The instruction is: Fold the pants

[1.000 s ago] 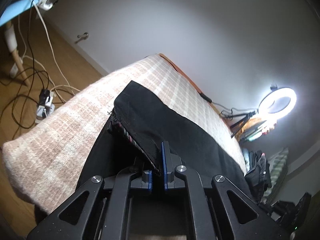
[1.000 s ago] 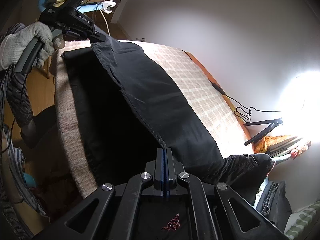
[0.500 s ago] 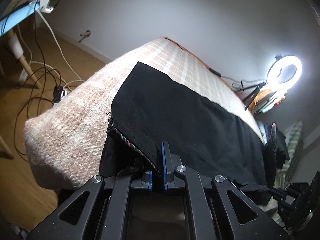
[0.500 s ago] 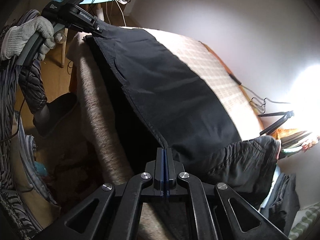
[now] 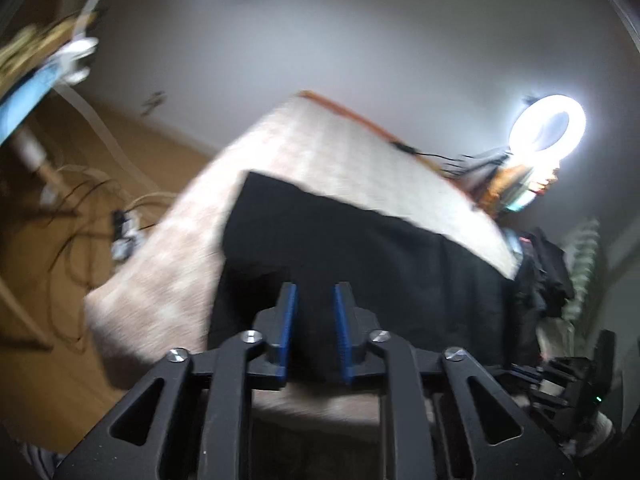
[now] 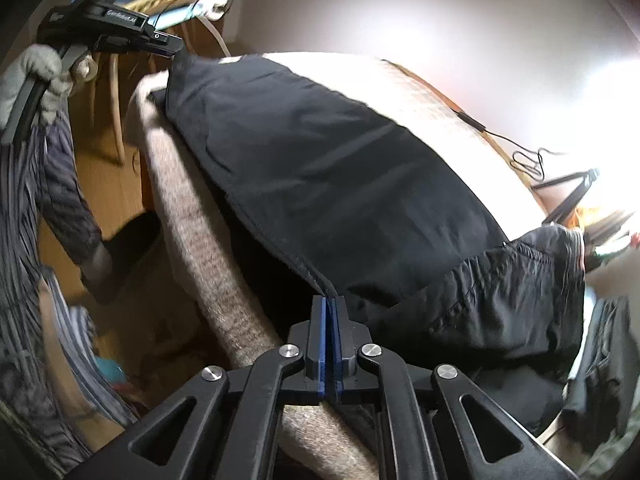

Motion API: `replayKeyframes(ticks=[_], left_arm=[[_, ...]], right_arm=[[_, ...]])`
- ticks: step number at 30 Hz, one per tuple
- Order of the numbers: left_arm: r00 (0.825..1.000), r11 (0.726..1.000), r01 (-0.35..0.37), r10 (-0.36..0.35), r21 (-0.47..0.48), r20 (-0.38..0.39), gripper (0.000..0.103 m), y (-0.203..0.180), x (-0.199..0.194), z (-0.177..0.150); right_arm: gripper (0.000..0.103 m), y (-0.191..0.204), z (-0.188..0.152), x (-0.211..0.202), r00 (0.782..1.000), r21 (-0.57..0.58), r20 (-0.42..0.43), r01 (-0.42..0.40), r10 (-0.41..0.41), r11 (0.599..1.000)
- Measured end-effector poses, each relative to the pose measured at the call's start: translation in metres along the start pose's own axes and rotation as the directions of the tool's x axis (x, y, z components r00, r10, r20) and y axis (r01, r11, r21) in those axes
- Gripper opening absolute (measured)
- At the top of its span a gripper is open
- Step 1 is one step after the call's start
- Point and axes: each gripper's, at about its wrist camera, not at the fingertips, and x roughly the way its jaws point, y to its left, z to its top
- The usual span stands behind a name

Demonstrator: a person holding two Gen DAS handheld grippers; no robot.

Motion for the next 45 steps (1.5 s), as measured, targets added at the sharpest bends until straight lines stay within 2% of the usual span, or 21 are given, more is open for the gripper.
replayKeyframes(ticks=[2, 4, 5, 7, 10, 13, 17, 19, 21, 23, 26, 28, 30, 32, 33, 34, 36, 37, 40, 45], left_arm=[[0.998, 0.997, 0.064, -0.063, 0.047, -0.017, 0.032, -0.021, 0.008, 0.008], [0.988, 0.987, 0.145, -0.141, 0.073, -0.056, 0.046, -0.043, 0.021, 0.012], [0.982, 0.980, 0.179, -0.173, 0.084, -0.077, 0.048, -0.056, 0.029, 0.014], [0.967, 0.964, 0.240, -0.228, 0.110, -0.110, 0.049, -0.083, 0.045, 0.016], [0.939, 0.937, 0.323, -0.300, 0.135, -0.168, 0.050, -0.122, 0.071, 0.018], [0.905, 0.908, 0.394, -0.356, 0.145, -0.232, 0.052, -0.159, 0.098, 0.016], [0.859, 0.873, 0.462, -0.397, 0.157, -0.323, 0.055, -0.203, 0.131, 0.005], [0.839, 0.867, 0.477, -0.400, 0.147, -0.368, 0.055, -0.215, 0.147, -0.003], [0.830, 0.866, 0.477, -0.386, 0.152, -0.403, 0.055, -0.235, 0.166, -0.010], [0.821, 0.867, 0.476, -0.376, 0.150, -0.430, 0.055, -0.246, 0.181, -0.017], [0.798, 0.868, 0.483, -0.381, 0.118, -0.467, 0.055, -0.256, 0.199, -0.024], [0.796, 0.871, 0.478, -0.376, 0.112, -0.475, 0.055, -0.262, 0.206, -0.027], [0.796, 0.871, 0.477, -0.371, 0.118, -0.479, 0.054, -0.268, 0.212, -0.031], [0.807, 0.870, 0.470, -0.356, 0.147, -0.471, 0.052, -0.273, 0.214, -0.033], [0.808, 0.866, 0.475, -0.358, 0.158, -0.469, 0.043, -0.277, 0.216, -0.035], [0.807, 0.861, 0.482, -0.363, 0.165, -0.466, 0.029, -0.279, 0.216, -0.035], [0.815, 0.851, 0.486, -0.358, 0.202, -0.455, 0.013, -0.286, 0.216, -0.037], [0.821, 0.840, 0.492, -0.360, 0.229, -0.444, 0.007, -0.289, 0.213, -0.038], [0.828, 0.806, 0.511, -0.368, 0.299, -0.423, 0.007, -0.301, 0.204, -0.041], [0.821, 0.733, 0.551, -0.391, 0.400, -0.416, 0.007, -0.325, 0.185, -0.053]], right_arm=[[0.010, -0.007, -0.002, -0.008, 0.999, 0.060, 0.032, -0.010, 0.008, 0.998], [0.020, -0.014, -0.005, -0.017, 0.998, 0.112, 0.056, -0.014, 0.008, 0.994], [0.022, -0.018, -0.008, -0.022, 0.998, 0.138, 0.069, -0.011, 0.002, 0.990], [0.024, -0.025, -0.013, -0.029, 0.996, 0.180, 0.089, -0.013, -0.003, 0.984], [0.033, -0.042, -0.022, -0.043, 0.992, 0.260, 0.123, -0.015, -0.018, 0.965], [0.037, -0.062, -0.034, -0.055, 0.988, 0.357, 0.149, -0.007, -0.050, 0.934], [0.047, -0.096, -0.063, -0.072, 0.981, 0.512, 0.155, 0.023, -0.118, 0.859], [0.050, -0.111, -0.079, -0.079, 0.977, 0.580, 0.150, 0.035, -0.149, 0.814], [0.052, -0.127, -0.096, -0.086, 0.973, 0.643, 0.146, 0.044, -0.178, 0.765], [0.059, -0.142, -0.115, -0.093, 0.969, 0.707, 0.135, 0.051, -0.206, 0.705], [0.062, -0.159, -0.139, -0.096, 0.971, 0.776, 0.121, 0.037, -0.206, 0.630], [0.062, -0.167, -0.153, -0.097, 0.973, 0.816, 0.107, 0.033, -0.207, 0.577], [0.062, -0.171, -0.165, -0.097, 0.972, 0.837, 0.098, 0.035, -0.211, 0.547], [0.062, -0.175, -0.174, -0.099, 0.972, 0.852, 0.092, 0.035, -0.215, 0.523], [0.062, -0.176, -0.178, -0.100, 0.972, 0.856, 0.092, 0.035, -0.217, 0.515], [0.062, -0.178, -0.181, -0.100, 0.971, 0.861, 0.093, 0.032, -0.218, 0.508], [0.062, -0.180, -0.185, -0.101, 0.971, 0.868, 0.093, 0.030, -0.220, 0.496], [0.062, -0.181, -0.186, -0.102, 0.971, 0.872, 0.091, 0.030, -0.222, 0.489], [0.062, -0.186, -0.192, -0.102, 0.971, 0.884, 0.092, 0.023, -0.221, 0.468], [0.062, -0.192, -0.201, -0.103, 0.971, 0.908, 0.086, 0.016, -0.224, 0.419]])
